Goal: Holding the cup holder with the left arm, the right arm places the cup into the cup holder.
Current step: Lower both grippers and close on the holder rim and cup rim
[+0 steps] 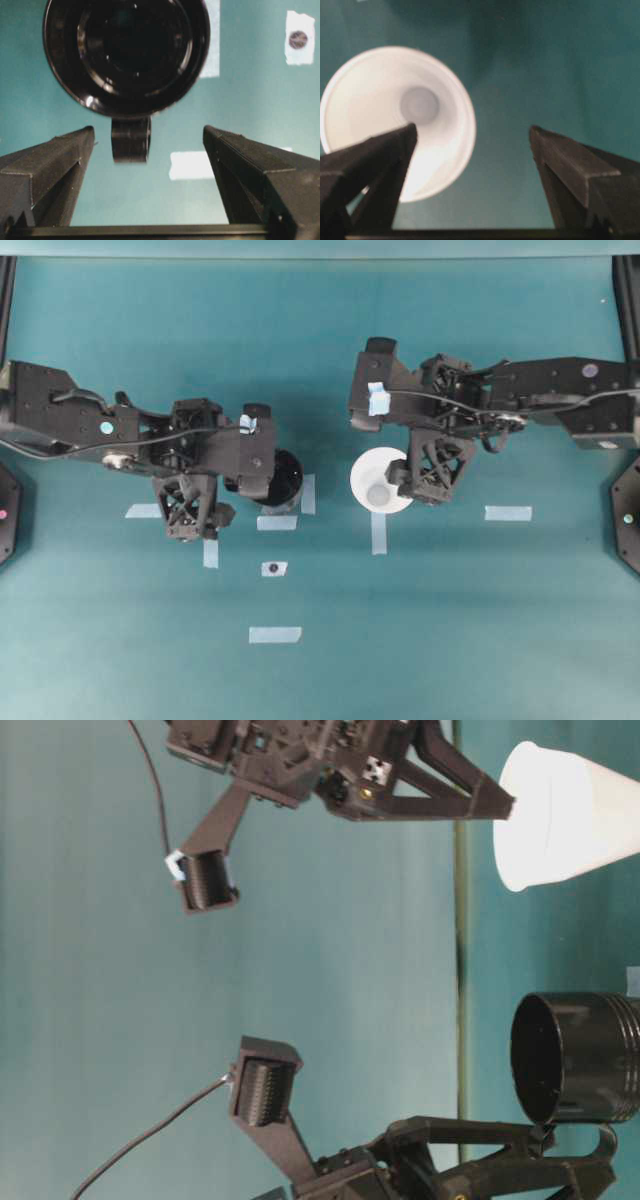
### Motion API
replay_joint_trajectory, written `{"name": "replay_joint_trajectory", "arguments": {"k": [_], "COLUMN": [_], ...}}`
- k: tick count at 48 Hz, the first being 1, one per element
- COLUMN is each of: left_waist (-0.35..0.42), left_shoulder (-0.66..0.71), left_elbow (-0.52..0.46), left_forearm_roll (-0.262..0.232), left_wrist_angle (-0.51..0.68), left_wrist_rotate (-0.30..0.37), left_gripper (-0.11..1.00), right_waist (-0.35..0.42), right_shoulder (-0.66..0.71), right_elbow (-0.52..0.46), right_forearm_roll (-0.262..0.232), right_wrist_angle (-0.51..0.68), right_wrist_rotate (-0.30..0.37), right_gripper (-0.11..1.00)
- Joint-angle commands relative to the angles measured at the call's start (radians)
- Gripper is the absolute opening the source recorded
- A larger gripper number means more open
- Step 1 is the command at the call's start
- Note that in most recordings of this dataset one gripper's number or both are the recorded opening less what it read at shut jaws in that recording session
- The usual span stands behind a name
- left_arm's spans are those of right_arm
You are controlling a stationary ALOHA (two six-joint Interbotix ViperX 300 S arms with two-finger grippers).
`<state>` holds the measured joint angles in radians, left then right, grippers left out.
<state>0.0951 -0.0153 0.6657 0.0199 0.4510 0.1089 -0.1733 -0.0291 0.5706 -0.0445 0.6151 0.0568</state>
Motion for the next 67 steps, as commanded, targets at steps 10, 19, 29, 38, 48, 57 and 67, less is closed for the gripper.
{"name": "replay_joint_trajectory", "arguments": {"k": [10, 19, 29, 38, 48, 57, 67], "left_waist": [0.026, 0.026, 0.026, 0.026, 0.026, 0.026, 0.025], "left_shoulder": [0.008, 0.014, 0.017, 0.017, 0.023, 0.028, 0.026], "left_elbow": [-0.018, -0.015, -0.017, -0.020, -0.017, -0.021, -0.029], "left_forearm_roll": [0.002, 0.002, 0.002, 0.002, 0.002, 0.002, 0.002], "left_wrist_angle": [-0.032, -0.034, -0.032, -0.032, -0.034, -0.031, -0.028], "left_wrist_rotate": [-0.002, -0.003, -0.003, -0.003, -0.003, -0.008, -0.017], "left_gripper": [0.95, 0.95, 0.95, 0.95, 0.94, 0.87, 0.54], "right_waist": [0.000, 0.000, 0.000, -0.002, -0.008, -0.012, -0.011], "right_shoulder": [0.020, 0.031, 0.037, 0.040, 0.048, 0.058, 0.061], "right_elbow": [-0.014, -0.014, -0.012, -0.014, -0.020, -0.026, -0.029], "right_forearm_roll": [-0.002, -0.002, -0.002, -0.002, -0.002, 0.003, 0.006], "right_wrist_angle": [-0.026, -0.026, -0.026, -0.026, -0.025, -0.020, -0.017], "right_wrist_rotate": [-0.009, -0.006, -0.006, -0.006, -0.006, -0.003, -0.003], "right_gripper": [0.95, 0.95, 0.95, 0.95, 0.93, 0.84, 0.54]}}
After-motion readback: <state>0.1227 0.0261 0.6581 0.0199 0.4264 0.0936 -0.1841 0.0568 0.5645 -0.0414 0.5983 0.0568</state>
